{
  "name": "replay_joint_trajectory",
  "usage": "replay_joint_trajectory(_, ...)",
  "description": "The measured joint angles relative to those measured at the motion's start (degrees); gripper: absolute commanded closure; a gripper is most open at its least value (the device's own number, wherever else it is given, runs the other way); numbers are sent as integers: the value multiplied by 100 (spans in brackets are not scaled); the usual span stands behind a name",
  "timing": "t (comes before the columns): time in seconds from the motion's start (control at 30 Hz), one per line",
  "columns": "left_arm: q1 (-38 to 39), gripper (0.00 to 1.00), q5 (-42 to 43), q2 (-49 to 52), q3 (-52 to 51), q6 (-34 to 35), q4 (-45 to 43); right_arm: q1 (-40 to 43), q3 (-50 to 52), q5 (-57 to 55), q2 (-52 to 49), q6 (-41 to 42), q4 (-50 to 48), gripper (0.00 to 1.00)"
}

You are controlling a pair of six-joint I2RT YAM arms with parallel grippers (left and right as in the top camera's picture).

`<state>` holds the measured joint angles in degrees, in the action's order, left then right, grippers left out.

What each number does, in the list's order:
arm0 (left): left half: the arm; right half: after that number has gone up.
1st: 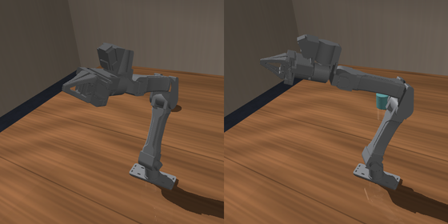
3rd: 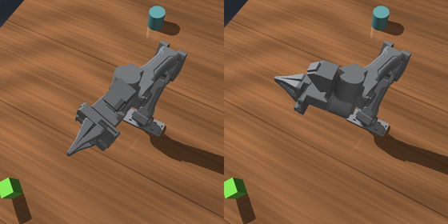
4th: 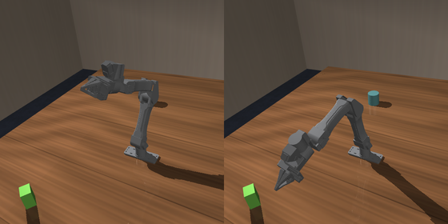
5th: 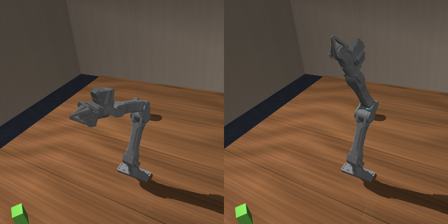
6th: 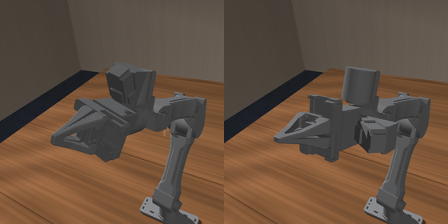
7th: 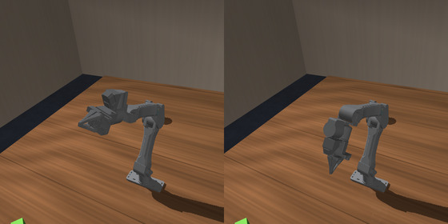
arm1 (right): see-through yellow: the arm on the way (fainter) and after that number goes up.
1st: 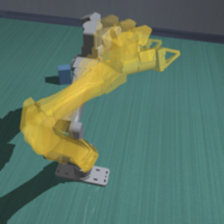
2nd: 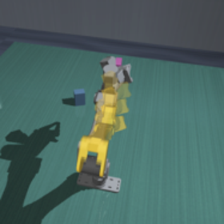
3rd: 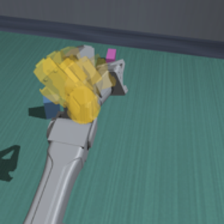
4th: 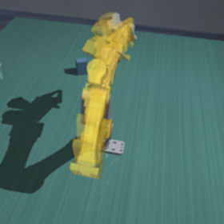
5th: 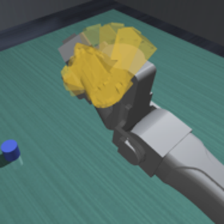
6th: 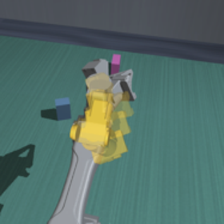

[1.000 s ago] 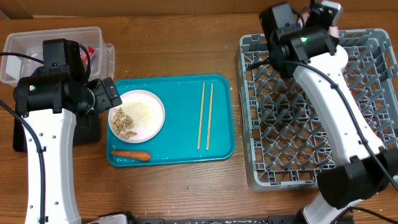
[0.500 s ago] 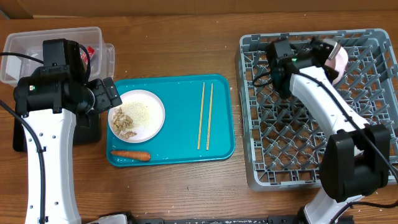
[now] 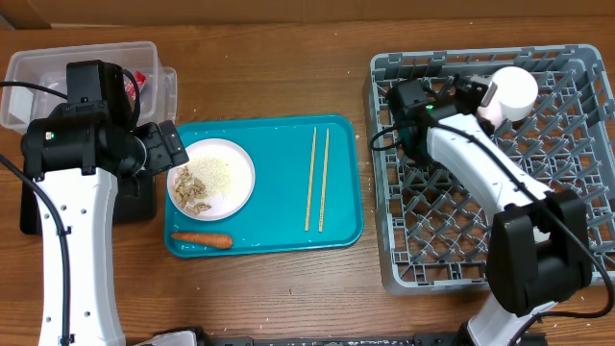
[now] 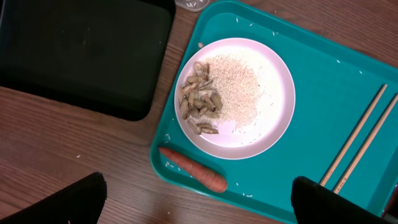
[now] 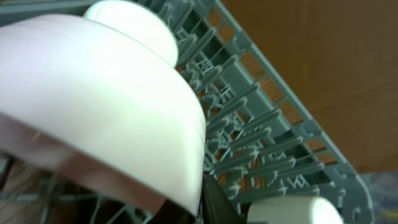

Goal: Sort waste into correct bins and load items into the dishwasher
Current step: 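Carry the pink bowl into the rack and set it down, then lower the right gripper onto one chopstick and grasp it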

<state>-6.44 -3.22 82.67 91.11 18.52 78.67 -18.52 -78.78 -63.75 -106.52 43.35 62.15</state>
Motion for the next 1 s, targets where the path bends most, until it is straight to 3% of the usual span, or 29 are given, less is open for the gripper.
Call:
replay_joint_trajectory(0.1,0,4,0,0,0,0,0,-173,35,238,0,0,103,21)
replay_joint_trajectory(0.17,0,4,0,0,-2,0,-2,-299,39,374,0,-15,245,12)
replay_joint_trajectory(0.37,0,4,0,0,0,0,4,-573,-87,931,2,-33,774,2)
replay_joint_trajectory(0.57,0,3,0,0,0,0,55,-557,-946,2107,267,-382,898,2)
replay_joint_trajectory(0.73,0,3,0,0,0,0,59,-555,-1679,3943,964,-1467,553,12)
replay_joint_trajectory(0.9,0,3,0,0,0,0,61,-557,-1775,6002,1300,-2085,538,17)
replay_joint_trajectory(1.0,0,3,0,0,0,0,61,-586,-1517,6669,1255,-2116,498,20)
